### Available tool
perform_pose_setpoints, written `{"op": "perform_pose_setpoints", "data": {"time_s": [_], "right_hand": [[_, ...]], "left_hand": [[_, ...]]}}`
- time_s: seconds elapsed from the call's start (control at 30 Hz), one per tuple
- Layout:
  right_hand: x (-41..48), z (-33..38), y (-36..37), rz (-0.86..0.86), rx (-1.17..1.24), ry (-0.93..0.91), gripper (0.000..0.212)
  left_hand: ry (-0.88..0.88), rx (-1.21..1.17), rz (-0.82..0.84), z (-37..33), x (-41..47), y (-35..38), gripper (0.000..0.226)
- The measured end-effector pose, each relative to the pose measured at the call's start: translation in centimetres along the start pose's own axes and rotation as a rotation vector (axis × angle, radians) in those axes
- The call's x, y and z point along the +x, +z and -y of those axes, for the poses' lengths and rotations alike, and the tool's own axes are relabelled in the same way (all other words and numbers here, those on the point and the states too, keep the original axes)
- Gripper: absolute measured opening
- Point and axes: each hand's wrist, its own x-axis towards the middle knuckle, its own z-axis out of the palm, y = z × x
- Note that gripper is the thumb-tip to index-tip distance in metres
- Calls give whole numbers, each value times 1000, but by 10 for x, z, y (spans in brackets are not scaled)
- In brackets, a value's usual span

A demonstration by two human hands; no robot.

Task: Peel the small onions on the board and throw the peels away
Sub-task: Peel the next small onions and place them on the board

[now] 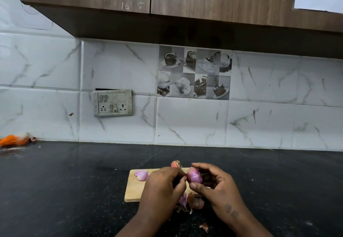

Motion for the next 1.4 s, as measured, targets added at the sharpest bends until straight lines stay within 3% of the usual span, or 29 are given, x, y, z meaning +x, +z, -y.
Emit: {"op": "perform_pose_setpoints", "data": {"time_s": [0.27, 0.53, 0.8, 1.03, 1.3, 1.4], "right_hand": [[1, -2, 2, -5, 27, 11, 46], [2, -6, -2, 16, -50, 3, 46], [1, -4, -2, 16, -113, -39, 48], [-1, -3, -3, 30, -126, -76, 49], [0, -3, 1, 59, 35, -51, 49], [1, -6, 2, 66, 155, -9, 48]], "left_hand": [[-176, -297, 30, 0, 3, -1, 18], [110, 69, 8, 7, 1, 1, 6], [145, 152, 32, 5, 3, 2, 17], [-9, 24, 57, 2, 3, 0, 4], [-403, -503, 92, -4, 7, -3, 15], [-449, -609, 90, -6, 7, -7, 13]]}}
